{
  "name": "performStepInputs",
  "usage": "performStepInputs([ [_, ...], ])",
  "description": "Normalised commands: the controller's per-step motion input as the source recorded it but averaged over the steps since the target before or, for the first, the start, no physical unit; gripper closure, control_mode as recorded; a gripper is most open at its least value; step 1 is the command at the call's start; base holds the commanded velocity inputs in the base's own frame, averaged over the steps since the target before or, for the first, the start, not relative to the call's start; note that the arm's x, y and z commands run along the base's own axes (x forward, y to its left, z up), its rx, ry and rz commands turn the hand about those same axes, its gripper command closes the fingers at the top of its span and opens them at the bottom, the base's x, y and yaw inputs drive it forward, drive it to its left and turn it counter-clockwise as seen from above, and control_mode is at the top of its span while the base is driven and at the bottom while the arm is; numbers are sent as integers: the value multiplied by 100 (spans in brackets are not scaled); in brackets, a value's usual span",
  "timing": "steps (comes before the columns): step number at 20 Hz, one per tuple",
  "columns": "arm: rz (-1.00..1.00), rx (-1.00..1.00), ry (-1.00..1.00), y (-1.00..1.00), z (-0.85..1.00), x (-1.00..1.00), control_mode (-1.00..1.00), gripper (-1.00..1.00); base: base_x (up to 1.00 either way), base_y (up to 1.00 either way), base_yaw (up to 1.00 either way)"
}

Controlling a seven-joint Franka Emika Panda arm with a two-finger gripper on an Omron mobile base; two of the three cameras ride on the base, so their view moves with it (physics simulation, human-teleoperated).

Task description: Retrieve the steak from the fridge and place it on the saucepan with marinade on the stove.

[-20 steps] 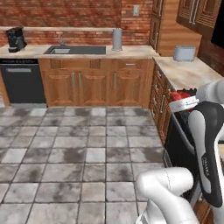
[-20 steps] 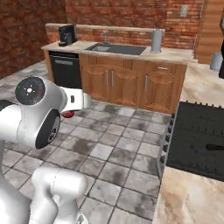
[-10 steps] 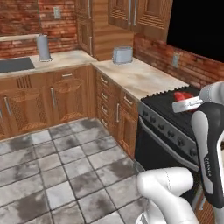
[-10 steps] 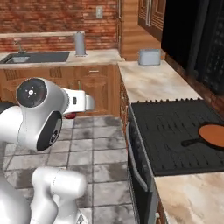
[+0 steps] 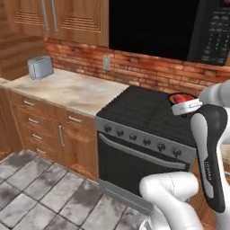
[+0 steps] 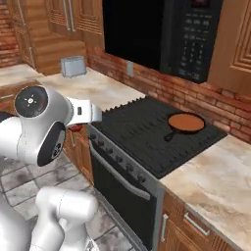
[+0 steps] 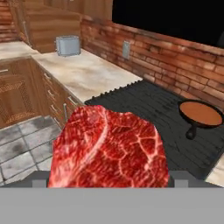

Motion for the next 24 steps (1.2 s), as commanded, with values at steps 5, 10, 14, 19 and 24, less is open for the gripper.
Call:
performStepInputs([
  [5,0,0,0,0,0,0,100,100,0,3,-100],
  [10,0,0,0,0,0,0,100,100,0,26,-99],
  [14,0,0,0,0,0,0,100,100,9,92,-69],
  [19,0,0,0,0,0,0,100,100,55,62,-27],
  [24,0,0,0,0,0,0,100,100,56,97,-14],
])
